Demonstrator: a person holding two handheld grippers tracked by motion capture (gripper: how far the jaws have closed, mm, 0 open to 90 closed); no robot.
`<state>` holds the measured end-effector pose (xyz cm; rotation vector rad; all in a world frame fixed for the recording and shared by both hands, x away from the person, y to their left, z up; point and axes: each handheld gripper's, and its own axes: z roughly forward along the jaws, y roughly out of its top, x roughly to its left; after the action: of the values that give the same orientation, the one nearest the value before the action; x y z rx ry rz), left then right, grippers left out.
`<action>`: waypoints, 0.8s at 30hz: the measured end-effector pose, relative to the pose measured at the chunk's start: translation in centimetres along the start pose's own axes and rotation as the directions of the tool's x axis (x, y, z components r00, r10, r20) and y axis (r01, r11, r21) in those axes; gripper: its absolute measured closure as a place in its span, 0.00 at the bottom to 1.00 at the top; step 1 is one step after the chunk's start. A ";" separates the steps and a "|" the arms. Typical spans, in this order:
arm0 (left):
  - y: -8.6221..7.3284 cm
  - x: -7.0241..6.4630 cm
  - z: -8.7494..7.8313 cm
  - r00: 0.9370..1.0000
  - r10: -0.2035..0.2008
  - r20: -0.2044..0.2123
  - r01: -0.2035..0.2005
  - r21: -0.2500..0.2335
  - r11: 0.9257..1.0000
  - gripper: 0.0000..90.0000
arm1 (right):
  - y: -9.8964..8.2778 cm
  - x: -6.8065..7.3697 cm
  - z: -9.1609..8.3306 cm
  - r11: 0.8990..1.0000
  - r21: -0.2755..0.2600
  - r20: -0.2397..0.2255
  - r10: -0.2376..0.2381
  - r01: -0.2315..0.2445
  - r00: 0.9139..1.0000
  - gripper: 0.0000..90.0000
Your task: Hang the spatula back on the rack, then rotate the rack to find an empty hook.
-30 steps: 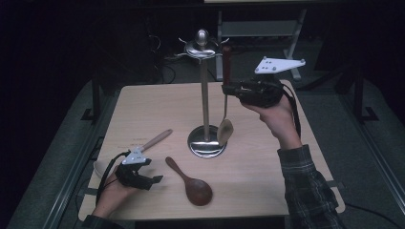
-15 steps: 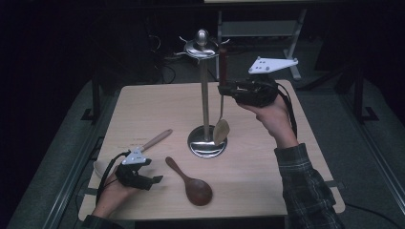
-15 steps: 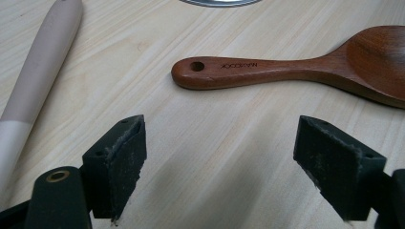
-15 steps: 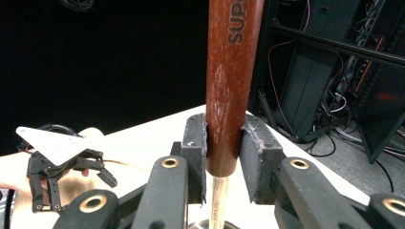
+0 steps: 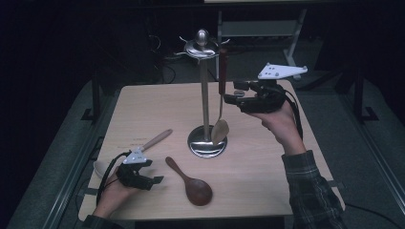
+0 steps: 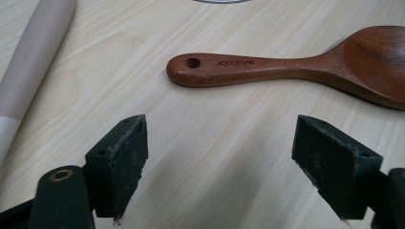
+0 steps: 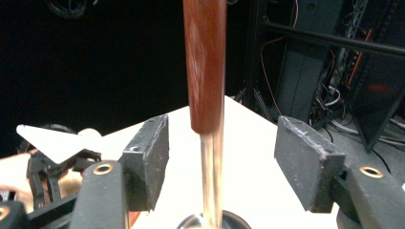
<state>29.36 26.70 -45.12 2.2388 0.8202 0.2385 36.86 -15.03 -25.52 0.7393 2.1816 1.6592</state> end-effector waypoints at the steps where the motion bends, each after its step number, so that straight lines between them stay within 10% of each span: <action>1: 0.0 0.0 0.0 1.000 -0.002 0.004 0.002 0.000 1.000 0.23 | -0.4 -0.1 -0.2 1.000 0.004 0.007 -0.001 0.001 1.000 0.38; 9: 0.4 -0.3 -0.4 0.999 -0.038 0.034 0.038 -0.011 0.999 0.37 | -3.8 -0.7 -1.0 0.998 0.056 0.034 0.036 -0.038 0.999 0.30; 24: 3.3 -0.6 -3.2 0.997 -0.062 0.055 0.061 0.022 0.998 1.00 | -12.0 -0.1 -2.7 0.982 0.173 0.051 0.062 -0.070 0.997 0.22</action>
<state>29.20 26.39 -40.52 2.2247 0.8634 0.1395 32.89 -19.65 -36.18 0.8963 2.3159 1.4786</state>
